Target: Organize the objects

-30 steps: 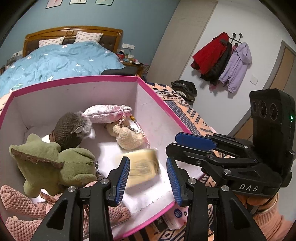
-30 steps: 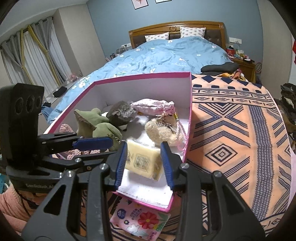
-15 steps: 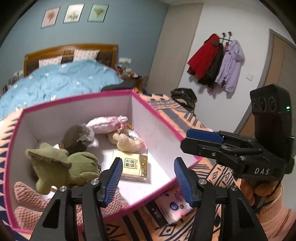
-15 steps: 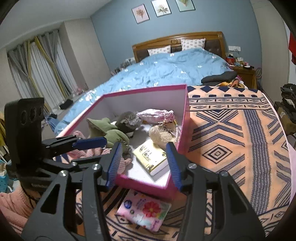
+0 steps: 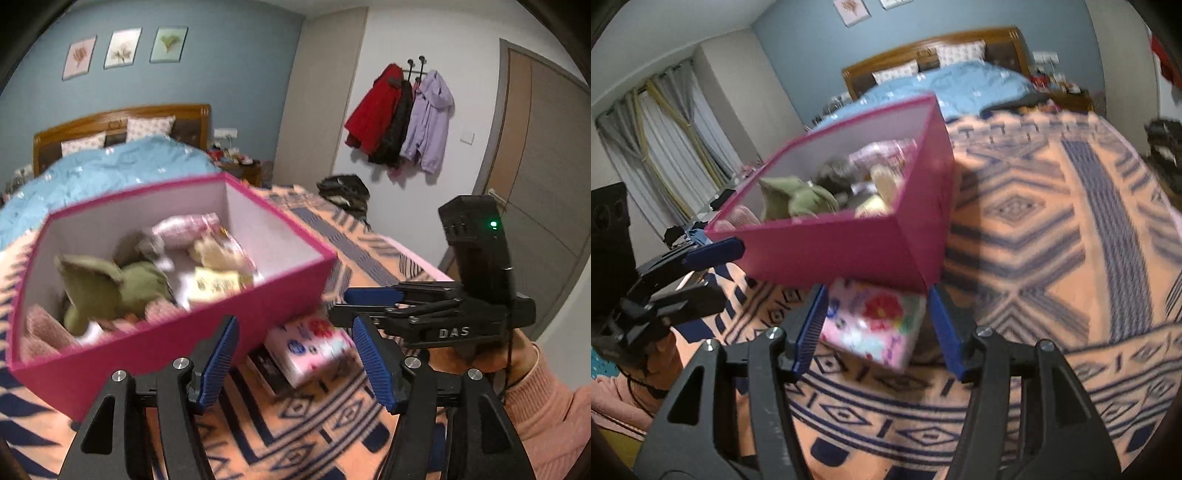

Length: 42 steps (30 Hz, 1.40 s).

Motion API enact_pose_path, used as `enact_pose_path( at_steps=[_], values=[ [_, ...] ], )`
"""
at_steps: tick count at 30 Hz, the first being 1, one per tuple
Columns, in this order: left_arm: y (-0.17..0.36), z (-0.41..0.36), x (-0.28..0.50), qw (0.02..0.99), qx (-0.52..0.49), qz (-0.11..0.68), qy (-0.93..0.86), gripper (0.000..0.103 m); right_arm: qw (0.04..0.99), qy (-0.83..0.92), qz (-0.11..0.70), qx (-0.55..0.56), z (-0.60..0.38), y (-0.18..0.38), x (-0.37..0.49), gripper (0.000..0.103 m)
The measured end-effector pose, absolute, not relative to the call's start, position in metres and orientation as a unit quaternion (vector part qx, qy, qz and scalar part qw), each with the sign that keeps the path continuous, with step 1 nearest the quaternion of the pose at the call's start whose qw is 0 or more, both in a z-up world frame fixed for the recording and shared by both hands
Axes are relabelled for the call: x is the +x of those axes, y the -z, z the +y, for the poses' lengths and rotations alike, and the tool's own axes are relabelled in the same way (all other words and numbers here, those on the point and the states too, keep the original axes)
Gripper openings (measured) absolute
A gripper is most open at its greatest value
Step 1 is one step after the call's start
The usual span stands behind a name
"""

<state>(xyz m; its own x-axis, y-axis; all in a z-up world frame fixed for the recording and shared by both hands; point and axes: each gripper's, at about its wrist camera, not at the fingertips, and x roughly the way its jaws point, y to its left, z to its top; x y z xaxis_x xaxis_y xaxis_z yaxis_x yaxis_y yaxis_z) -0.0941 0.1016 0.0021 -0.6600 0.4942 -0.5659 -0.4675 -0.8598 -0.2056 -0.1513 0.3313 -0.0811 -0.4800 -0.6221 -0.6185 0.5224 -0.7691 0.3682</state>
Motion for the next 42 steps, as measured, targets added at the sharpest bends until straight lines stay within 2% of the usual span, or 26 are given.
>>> enact_pose_path(
  at_steps=[5,8,13,18,34,42],
  values=[
    [0.021,0.106,-0.103,0.266,-0.356,-0.040,-0.895,0.064,0.329,0.845,-0.085,0.413,0.337,0.102,-0.155,0.058],
    [0.032,0.108,-0.114,0.275,-0.378,-0.064,-0.882,0.056,0.335,0.837,-0.100,0.421,0.338,0.109,-0.157,0.058],
    [0.043,0.116,-0.124,0.275,-0.401,-0.067,-0.871,0.042,0.347,0.828,-0.113,0.425,0.334,0.112,-0.157,0.050],
    [0.053,0.116,-0.126,0.279,-0.416,-0.077,-0.862,0.037,0.357,0.825,-0.115,0.423,0.328,0.108,-0.155,0.042],
    [0.050,0.106,-0.121,0.275,-0.417,-0.084,-0.862,0.036,0.369,0.827,-0.106,0.412,0.320,0.097,-0.148,0.042],
    [0.040,0.106,-0.112,0.272,-0.404,-0.060,-0.871,0.036,0.372,0.829,-0.099,0.405,0.316,0.091,-0.143,0.042]
  ],
)
